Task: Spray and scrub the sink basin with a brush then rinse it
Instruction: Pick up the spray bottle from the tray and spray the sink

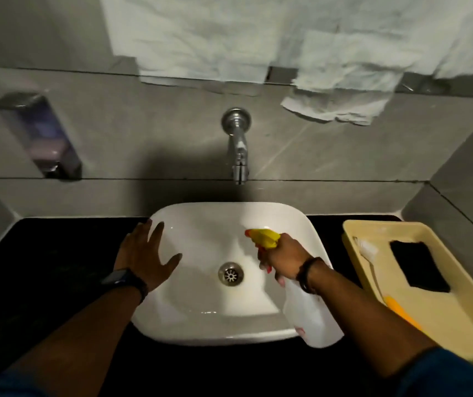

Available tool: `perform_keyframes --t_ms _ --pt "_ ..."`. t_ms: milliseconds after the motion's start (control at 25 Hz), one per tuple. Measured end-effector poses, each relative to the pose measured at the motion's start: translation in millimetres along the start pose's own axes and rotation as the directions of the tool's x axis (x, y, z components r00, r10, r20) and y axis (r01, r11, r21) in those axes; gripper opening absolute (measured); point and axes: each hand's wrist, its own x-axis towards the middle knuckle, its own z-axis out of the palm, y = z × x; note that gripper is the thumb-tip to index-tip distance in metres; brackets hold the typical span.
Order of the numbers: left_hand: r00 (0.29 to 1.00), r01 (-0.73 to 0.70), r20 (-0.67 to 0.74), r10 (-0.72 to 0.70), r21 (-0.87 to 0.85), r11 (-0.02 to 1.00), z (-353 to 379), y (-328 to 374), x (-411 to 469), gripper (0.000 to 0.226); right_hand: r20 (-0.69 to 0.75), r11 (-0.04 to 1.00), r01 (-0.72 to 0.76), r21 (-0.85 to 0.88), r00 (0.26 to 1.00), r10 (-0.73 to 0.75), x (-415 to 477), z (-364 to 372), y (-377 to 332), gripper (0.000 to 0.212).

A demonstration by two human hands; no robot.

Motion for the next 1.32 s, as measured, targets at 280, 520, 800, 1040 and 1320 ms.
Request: perform_keyframes --t_ms 280,520,800,1040,1320 --pt "0.980 -0.136 0.145 0.135 -0.002 0.991 42.1 -13.6 -25.1 0.095 -0.080 0.961 -0.239 -0.142 0.970 0.229 -12.4 51.9 -1.7 0.036" --pt "0.986 -0.164 0.037 0.164 -0.003 0.986 47.3 -11.7 -26.6 0.087 -0.283 0.926 -0.308 -0.218 0.928 0.243 -21.0 22.4 21.6 0.040" --pt "0.985 -0.169 0.044 0.168 0.017 0.986 48.4 -10.9 -26.1 0.093 -0.140 0.915 -0.313 -0.256 0.948 0.286 -29.2 33.8 22.8 0.043" --pt "0.986 -0.153 0.068 0.151 0.027 0.988 45.2 -9.5 -27.6 0.092 -0.144 0.938 -0.238 -0.250 0.968 0.207 -10.9 59.6 -0.7 0.019" --pt "0.987 -0.135 0.097 0.131 0.039 0.990 40.8 -6.6 -27.6 0.090 -0.223 0.913 -0.255 -0.320 0.956 0.189 3.0 43.9 10.5 0.013"
